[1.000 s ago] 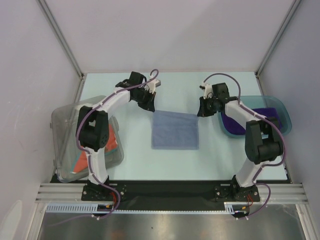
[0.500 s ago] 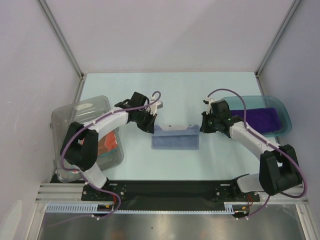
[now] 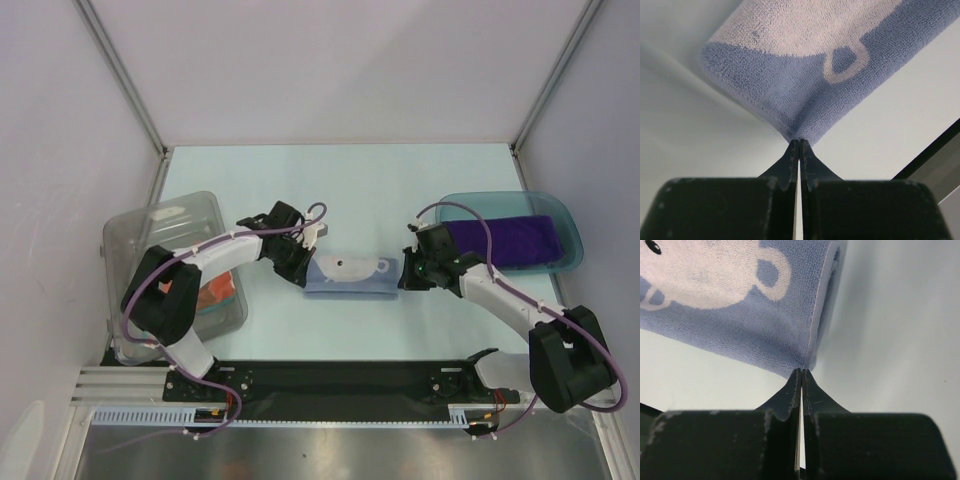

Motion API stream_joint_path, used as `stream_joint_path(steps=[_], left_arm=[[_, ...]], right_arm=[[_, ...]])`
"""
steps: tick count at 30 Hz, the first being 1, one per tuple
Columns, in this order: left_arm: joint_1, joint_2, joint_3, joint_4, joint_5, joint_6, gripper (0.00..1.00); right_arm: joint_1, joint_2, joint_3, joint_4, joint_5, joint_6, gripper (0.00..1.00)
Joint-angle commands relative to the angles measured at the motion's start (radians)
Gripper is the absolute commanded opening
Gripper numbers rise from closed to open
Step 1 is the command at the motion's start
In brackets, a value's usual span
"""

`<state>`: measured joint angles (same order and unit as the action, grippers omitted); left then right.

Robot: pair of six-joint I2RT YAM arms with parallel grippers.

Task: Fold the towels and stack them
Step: Fold the towel

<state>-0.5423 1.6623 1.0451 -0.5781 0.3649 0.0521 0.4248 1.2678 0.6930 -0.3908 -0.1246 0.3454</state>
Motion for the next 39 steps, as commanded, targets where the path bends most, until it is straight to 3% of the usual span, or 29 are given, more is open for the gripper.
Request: stream_joint_path(steps=[1,8,10,12,13,17,19,21,24,29,33,39], left_arm=[[-0.013,-0.055,-0.019,-0.017,-0.029,-0.008,0.0],[-0.033,-0.049,-0.036,-0.022,-0.047,-0.009,0.0],[-0.041,-0.05,-0.039,-0.019,-0.06,-0.02,0.09],[-0.045,-0.052,-0.037,-0.016,-0.073,-0.026,0.2],[-0.05,-0.053,-0.037,-0.019,-0.083,-0.031,0.33],[-0.053,-0.113,-0.027,-0.043,-0.078,-0.046,0.36],[-0.051,-0.142,-0.01,-0.058,-0.111,-0.06,0.45],[-0.051,-0.167,0.035,-0.074,-0.142,-0.092,0.46],[-0.053,-0.173,0.062,-0.037,-0.067,-0.15,0.47],[-0.058,-0.128,-0.002,0.104,0.038,-0.287,0.44],[-0.061,-0.093,-0.114,0.181,-0.018,-0.36,0.43],[-0.061,-0.032,-0.114,0.189,-0.093,-0.406,0.44]], right_arm=[[0.012,-0.042,-0.016,0.015,0.016,0.043,0.0],[0.022,-0.038,-0.058,0.032,0.031,0.07,0.0],[0.025,-0.033,-0.072,0.041,0.034,0.073,0.02],[0.026,-0.036,-0.078,0.044,0.045,0.075,0.12],[0.029,-0.039,-0.078,0.043,0.048,0.075,0.17],[0.029,-0.097,-0.058,-0.015,0.063,0.083,0.32],[0.029,-0.134,-0.027,-0.051,0.083,0.099,0.34],[0.029,-0.146,-0.004,-0.092,0.085,0.11,0.33],[0.029,-0.147,0.017,-0.059,0.031,0.115,0.29],[0.031,-0.073,-0.022,0.068,-0.096,0.145,0.23],[0.031,-0.047,-0.102,0.145,-0.098,0.158,0.23],[0.028,-0.01,-0.11,0.156,-0.06,0.13,0.22]])
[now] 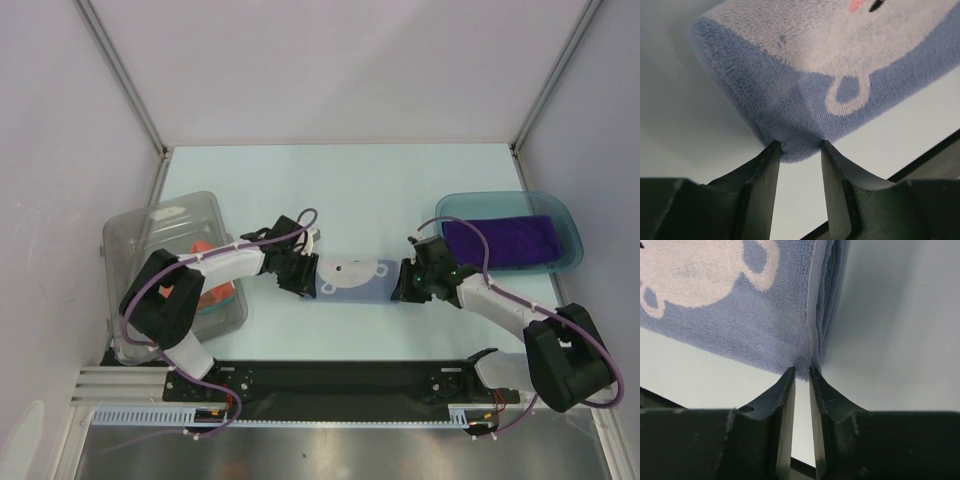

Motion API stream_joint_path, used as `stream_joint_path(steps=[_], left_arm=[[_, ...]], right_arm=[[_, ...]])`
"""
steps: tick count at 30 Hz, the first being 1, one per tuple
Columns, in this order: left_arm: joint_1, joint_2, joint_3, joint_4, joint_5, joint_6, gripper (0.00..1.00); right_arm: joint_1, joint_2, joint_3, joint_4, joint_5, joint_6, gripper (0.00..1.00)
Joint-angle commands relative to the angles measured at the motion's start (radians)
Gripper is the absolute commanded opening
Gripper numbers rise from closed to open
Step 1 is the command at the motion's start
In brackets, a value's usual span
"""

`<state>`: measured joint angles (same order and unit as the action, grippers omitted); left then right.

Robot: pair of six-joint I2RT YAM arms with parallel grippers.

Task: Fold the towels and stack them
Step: Fold the towel

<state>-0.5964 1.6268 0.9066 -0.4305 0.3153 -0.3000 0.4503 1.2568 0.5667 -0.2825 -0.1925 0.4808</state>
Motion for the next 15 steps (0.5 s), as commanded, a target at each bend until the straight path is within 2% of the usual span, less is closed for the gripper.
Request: stream_joint_path(steps=[1,7,12,15], left_arm=[[-0.005,0.005,0.043,0.003,-0.089,-0.065,0.46],[-0.005,-0.018,0.224,-0.103,-0.154,-0.065,0.51],[-0.003,0.037,0.278,-0.062,-0.067,-0.054,0.51],[0.001,0.114,0.275,-0.031,-0.067,-0.051,0.5]], right_arm=[[0.002,-0.005,0.042,0.034,0.022,-0.016,0.22],[0.002,-0.048,0.125,-0.038,0.047,-0.028,0.23],[-0.037,0.022,0.148,0.037,0.022,-0.06,0.23],[-0.079,0.102,0.15,0.117,-0.022,-0.096,0.23]])
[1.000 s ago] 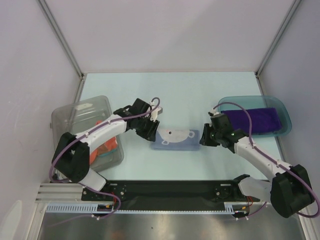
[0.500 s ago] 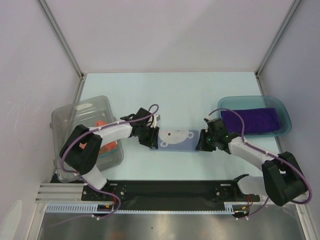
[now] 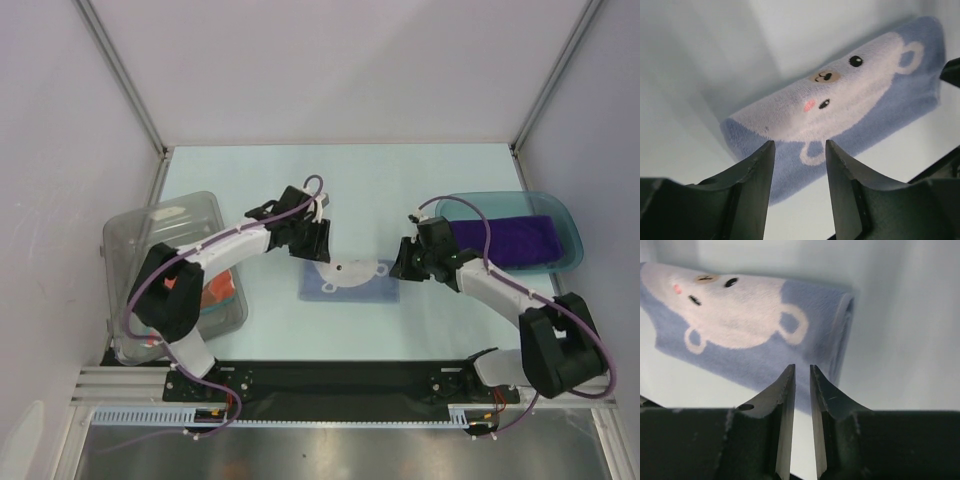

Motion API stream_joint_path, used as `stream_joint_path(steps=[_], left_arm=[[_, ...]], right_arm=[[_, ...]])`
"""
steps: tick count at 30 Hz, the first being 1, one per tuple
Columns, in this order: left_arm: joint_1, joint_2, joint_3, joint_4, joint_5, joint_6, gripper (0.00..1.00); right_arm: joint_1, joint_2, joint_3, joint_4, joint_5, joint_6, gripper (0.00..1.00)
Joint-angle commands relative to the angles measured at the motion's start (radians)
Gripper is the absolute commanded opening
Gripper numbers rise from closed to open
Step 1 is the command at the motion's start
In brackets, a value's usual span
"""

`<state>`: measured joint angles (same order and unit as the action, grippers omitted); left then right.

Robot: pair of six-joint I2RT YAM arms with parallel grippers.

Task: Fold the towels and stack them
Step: Fold the towel, then neatly place the folded towel into the bin

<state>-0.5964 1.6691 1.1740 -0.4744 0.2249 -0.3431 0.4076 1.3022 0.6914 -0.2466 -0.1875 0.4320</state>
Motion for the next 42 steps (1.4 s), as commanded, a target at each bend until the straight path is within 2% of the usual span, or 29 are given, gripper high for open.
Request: stream_joint_path(steps=[1,8,12,15,19,23,25,30,38,42], left_arm=[[0.004,0.102,0.003,0.034,0.019,-0.01,0.5],[0.072,0.188,0.004,0.103,0.047,-0.01,0.5],[0.076,0.161,0.044,0.056,0.056,0.012,0.53],[0.075,0.107,0.078,0.01,0.076,0.027,0.56],[0.076,0.034,0.11,-0.058,0.053,0.05,0.59],[0.076,-0.028,0.069,-0.092,-0.024,0.044,0.61],[0.076,-0.048,0.0,-0.069,-0.044,0.033,0.61],[0.07,-0.072,-0.194,0.095,0.088,-0.037,0.55],[0.066,-0.051,-0.281,0.123,0.027,-0.065,0.51],[0.066,-0.055,-0.293,0.117,0.004,-0.066,0.51]], right_arm=[[-0.044,0.072,0.025,0.114,-0.026,-0.059,0.23],[-0.087,0.184,0.062,0.145,-0.01,-0.145,0.23],[-0.078,0.132,0.092,0.086,-0.004,-0.157,0.24],[-0.07,0.079,0.118,0.001,0.009,-0.107,0.26],[-0.044,0.031,0.106,-0.063,0.011,-0.033,0.5],[-0.016,0.038,0.062,-0.034,-0.001,0.034,0.65],[-0.006,0.051,0.053,-0.014,0.019,0.068,0.68],[0.008,0.112,0.048,0.001,0.071,0.091,0.68],[0.06,0.17,-0.019,0.069,0.095,0.088,0.62],[0.082,0.187,-0.038,0.086,0.117,0.096,0.55]])
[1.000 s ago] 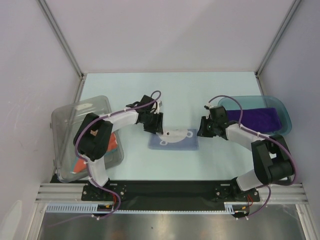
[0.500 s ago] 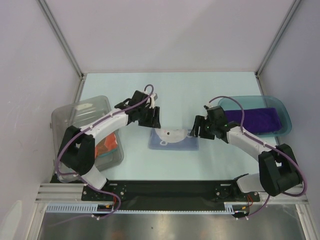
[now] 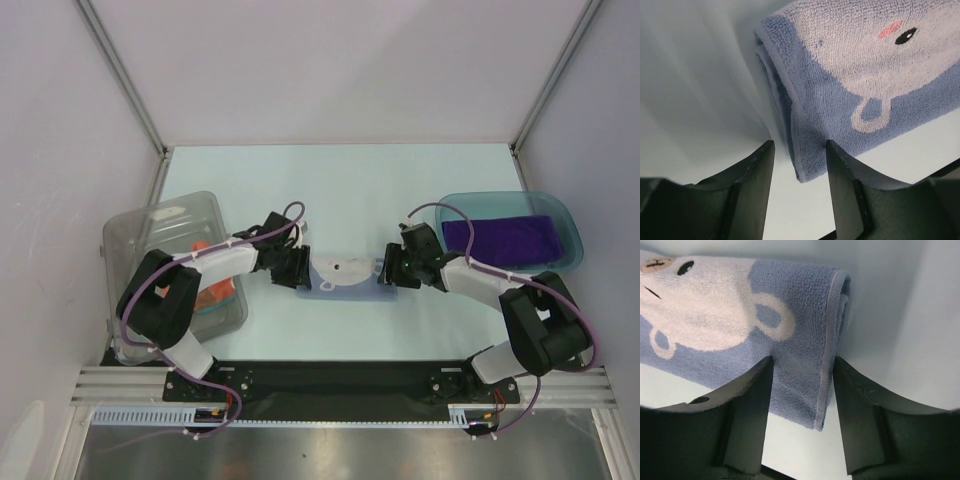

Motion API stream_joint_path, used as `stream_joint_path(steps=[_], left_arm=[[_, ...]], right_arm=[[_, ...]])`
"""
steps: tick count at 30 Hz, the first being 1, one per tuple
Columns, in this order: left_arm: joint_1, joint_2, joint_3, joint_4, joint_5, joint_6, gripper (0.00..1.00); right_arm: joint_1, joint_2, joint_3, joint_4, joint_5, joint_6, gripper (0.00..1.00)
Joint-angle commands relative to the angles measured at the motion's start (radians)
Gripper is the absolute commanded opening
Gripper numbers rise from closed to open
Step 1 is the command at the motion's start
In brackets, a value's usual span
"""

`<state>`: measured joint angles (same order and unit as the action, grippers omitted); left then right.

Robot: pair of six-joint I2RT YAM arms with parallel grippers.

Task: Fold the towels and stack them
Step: Neatly place the folded towel into the bin

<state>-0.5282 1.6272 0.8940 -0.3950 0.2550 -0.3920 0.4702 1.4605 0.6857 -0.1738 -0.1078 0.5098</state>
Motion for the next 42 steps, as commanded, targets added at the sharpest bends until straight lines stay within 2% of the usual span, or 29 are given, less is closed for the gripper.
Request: stream_joint_path(steps=[1,5,6,9,10,12,17,22,26,30,37,42], left_arm=[[-0.003,-0.012,-0.015,0.038,-0.026,-0.019,0.51],[-0.003,-0.015,-0.033,0.039,-0.033,-0.031,0.5],[-0.003,-0.02,-0.036,0.036,-0.037,-0.034,0.5],[-0.003,-0.064,-0.024,-0.001,-0.063,-0.039,0.51],[-0.003,-0.078,-0.011,-0.022,-0.077,-0.038,0.51],[-0.003,-0.124,0.055,-0.093,-0.127,-0.016,0.54],[0.011,-0.187,0.238,-0.252,-0.252,0.068,0.59],[0.03,-0.242,0.293,-0.28,-0.387,0.11,0.64],[0.036,-0.254,0.289,-0.263,-0.353,0.123,0.66],[0.036,-0.273,0.24,-0.223,-0.333,0.136,0.66],[0.037,-0.241,0.22,-0.215,-0.307,0.15,0.64],[0.036,-0.208,0.235,-0.219,-0.306,0.165,0.62]], right_arm=[[0.019,0.029,-0.034,0.01,0.042,0.018,0.54],[0.021,0.028,-0.032,0.0,0.052,-0.008,0.4],[0.021,0.024,-0.026,-0.009,0.056,-0.016,0.29],[0.021,0.003,-0.003,-0.047,0.074,-0.059,0.15],[0.021,-0.002,0.023,-0.058,0.074,-0.073,0.06],[0.021,-0.014,0.054,-0.101,0.073,-0.109,0.0],[0.021,-0.028,0.192,-0.248,0.103,-0.18,0.0],[0.01,-0.022,0.368,-0.498,0.172,-0.246,0.0],[-0.04,-0.038,0.485,-0.61,0.189,-0.309,0.0],[-0.167,-0.046,0.59,-0.696,0.194,-0.379,0.0],[-0.372,-0.034,0.661,-0.705,0.169,-0.497,0.0],[-0.456,0.024,0.724,-0.734,0.243,-0.539,0.0]])
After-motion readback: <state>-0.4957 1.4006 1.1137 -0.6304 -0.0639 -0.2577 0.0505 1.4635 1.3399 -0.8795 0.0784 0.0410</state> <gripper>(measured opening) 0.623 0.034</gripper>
